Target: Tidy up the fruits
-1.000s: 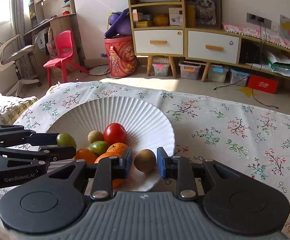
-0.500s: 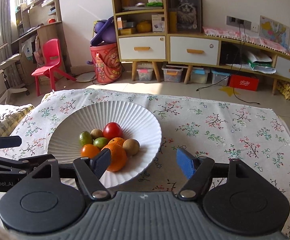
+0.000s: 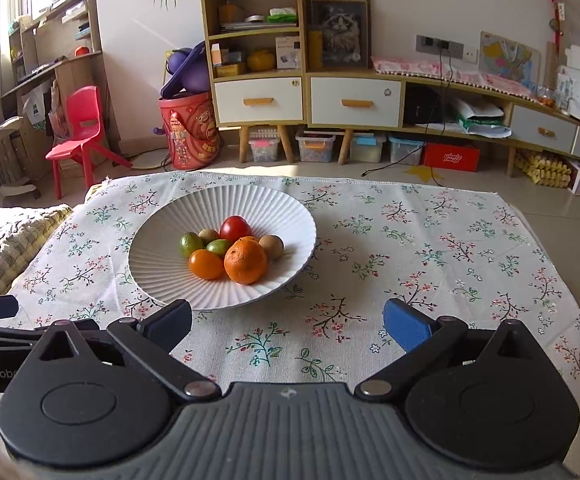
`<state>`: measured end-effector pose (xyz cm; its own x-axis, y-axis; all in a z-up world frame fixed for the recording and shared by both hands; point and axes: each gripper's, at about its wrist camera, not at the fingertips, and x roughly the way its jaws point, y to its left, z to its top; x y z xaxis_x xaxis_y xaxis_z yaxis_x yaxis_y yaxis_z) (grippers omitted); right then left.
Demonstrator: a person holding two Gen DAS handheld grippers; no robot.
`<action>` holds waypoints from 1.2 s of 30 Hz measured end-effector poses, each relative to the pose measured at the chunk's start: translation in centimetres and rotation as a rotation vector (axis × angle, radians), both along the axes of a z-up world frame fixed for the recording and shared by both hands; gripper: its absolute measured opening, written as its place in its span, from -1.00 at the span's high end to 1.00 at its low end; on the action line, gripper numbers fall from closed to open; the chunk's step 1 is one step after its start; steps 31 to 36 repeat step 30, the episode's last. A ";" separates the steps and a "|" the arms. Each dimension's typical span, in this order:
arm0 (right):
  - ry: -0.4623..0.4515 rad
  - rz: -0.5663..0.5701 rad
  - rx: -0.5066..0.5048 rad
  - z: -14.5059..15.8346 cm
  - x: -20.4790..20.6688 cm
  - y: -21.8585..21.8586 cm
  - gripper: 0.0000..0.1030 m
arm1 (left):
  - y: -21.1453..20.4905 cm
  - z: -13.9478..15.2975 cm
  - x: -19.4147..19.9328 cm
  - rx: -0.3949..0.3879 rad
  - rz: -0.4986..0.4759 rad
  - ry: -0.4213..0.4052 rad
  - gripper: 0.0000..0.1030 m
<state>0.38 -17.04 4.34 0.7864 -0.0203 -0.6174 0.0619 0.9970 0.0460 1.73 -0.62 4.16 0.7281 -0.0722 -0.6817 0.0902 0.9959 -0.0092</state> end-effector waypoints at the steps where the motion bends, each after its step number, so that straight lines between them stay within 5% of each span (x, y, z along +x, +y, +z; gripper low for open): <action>1: 0.004 -0.002 -0.005 -0.2 0.0 0.1 -0.99 | 0.0 0.0 -0.1 -0.001 -0.001 -0.003 -0.79; 36: 0.042 -0.009 -0.085 -3.6 0.2 1.0 -0.99 | 0.3 -4.1 0.5 0.035 0.016 0.063 -0.79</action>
